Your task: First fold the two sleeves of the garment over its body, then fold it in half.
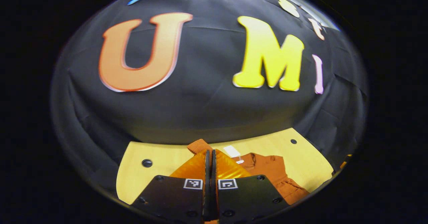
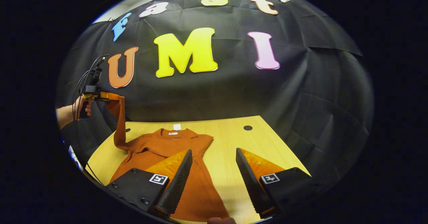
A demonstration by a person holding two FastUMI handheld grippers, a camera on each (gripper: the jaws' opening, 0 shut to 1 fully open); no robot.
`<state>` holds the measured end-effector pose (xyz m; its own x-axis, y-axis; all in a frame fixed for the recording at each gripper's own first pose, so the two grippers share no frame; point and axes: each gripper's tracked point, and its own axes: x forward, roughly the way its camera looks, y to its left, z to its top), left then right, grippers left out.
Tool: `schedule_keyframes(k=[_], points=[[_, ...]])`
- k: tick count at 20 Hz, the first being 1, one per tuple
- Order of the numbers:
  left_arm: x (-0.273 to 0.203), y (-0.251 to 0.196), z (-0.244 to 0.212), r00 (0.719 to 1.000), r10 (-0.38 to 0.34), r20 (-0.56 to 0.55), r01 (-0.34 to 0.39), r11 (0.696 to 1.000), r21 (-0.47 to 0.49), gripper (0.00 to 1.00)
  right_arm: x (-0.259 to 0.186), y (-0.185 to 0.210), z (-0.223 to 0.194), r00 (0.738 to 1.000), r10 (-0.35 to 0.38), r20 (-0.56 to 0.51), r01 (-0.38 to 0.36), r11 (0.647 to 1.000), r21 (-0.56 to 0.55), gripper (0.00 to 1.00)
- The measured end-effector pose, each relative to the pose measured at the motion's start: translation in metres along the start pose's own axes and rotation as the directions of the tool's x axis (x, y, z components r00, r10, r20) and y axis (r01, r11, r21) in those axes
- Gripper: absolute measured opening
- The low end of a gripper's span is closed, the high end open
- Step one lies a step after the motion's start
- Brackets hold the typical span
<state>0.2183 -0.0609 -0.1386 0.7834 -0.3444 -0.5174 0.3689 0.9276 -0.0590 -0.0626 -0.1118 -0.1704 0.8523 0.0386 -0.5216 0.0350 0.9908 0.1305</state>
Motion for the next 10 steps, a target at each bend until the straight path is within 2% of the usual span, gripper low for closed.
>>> schedule_keyframes(k=[3, 4, 7, 10], points=[[0.037, -0.082, -0.013, 0.992, -0.124, -0.038, 0.125, 0.991, 0.047, 0.03, -0.018, -0.028, -0.005, 0.999, -0.053, 0.001, 0.053, 0.999, 0.009, 0.85], [0.054, -0.113, -0.03, 0.985, -0.153, -0.08, 0.158, 0.986, 0.058, 0.03, -0.027, -0.037, -0.007, 0.997, -0.071, -0.004, 0.071, 0.997, 0.019, 0.85], [0.09, -0.167, -0.071, 0.969, -0.194, -0.15, 0.206, 0.976, 0.067, 0.03, -0.046, -0.06, -0.01, 0.993, -0.117, -0.011, 0.117, 0.993, 0.015, 0.85], [0.123, -0.204, -0.125, 0.95, -0.181, -0.256, 0.205, 0.976, 0.071, 0.03, -0.06, -0.08, -0.013, 0.986, -0.164, -0.024, 0.164, 0.986, 0.006, 0.85]])
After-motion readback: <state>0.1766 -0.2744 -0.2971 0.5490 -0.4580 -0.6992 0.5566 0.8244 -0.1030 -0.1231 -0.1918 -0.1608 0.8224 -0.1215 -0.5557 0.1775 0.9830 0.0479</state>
